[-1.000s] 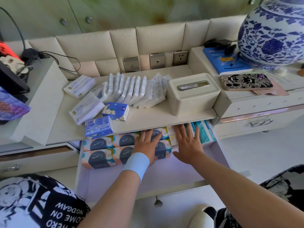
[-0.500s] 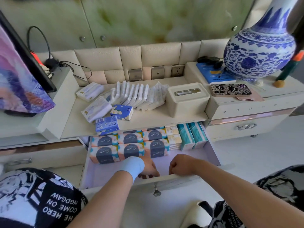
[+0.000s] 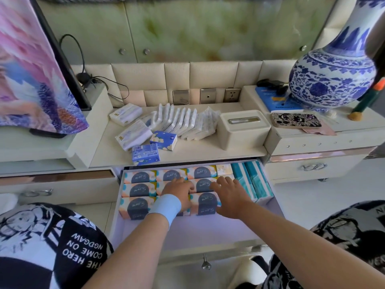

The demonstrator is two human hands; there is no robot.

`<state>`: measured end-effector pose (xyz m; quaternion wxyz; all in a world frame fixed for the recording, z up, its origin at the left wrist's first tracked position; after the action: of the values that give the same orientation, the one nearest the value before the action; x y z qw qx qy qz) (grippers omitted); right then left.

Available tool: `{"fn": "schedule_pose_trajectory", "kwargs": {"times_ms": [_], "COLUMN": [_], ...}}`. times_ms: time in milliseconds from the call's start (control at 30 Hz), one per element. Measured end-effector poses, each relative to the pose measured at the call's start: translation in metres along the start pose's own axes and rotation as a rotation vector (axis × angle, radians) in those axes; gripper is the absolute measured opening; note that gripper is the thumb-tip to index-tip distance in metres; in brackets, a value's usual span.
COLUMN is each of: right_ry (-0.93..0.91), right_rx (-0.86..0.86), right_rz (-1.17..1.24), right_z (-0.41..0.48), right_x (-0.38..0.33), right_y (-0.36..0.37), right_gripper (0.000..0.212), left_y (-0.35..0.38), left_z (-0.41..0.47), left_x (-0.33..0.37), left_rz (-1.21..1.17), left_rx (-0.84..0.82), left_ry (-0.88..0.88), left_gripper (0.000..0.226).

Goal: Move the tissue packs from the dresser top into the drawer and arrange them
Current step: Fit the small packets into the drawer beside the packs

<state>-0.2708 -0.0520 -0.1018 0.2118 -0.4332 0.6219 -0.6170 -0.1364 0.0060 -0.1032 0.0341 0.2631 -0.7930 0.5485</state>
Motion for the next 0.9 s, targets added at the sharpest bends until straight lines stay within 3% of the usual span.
{"fn": "schedule_pose_trajectory", "kwargs": {"times_ms": [100,200,400,600,733,900], "right_ry": [-0.014,-0.048,0.109,0.064,-0.063,-0.016], "right_rx": [-0.048,-0.106,-0.086,-0.124,-0.103,-0.047], "right_rz": [-0.082,-0.173,-0.143,-0.185,-0.174,-0.13], "right_z": [0.004,0.011,0.036,0.049,0.048,0.055], "right_x": [-0.009,-0.02,-0.008,-0.004,-0.024,-0.048], "right_y": [0.02,0.037,0.037,0.038,0.038,0.036], "right_gripper": [0.091,0.098,0.091,0.108,0.121,0.108], "left_y": [0.018,0.033,0.026,0.018,0.017,0.022], "left_z": [0.007,0.011,0.025,0.03,0.027,0.023], "left_x": [-0.027,-0.049,-0.053,-0.055,-0.055,-0.052], "left_rz": [0.16,0.213,0.205,0.101,0.053,0.044], "left_rx": [-0.067,-0.091,-0.027,-0.059,-0.049,-0.056], "left_ry": [-0.082,-0.132,-0.122,-0.107,-0.089,-0.082], "left_gripper": [0.096,0.114,0.098,0.089,0.084,0.085]}}
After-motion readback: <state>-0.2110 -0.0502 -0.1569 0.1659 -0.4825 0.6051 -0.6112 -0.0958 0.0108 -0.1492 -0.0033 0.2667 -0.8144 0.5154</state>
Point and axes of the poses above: each hand's wrist, its own z-axis towards the middle knuckle, its own y-axis out of the palm, x = y × z, the point moved 9 cm from there along z, towards the middle knuckle, and after that the axes turned 10 degrees about -z, right-handed, at the moved point
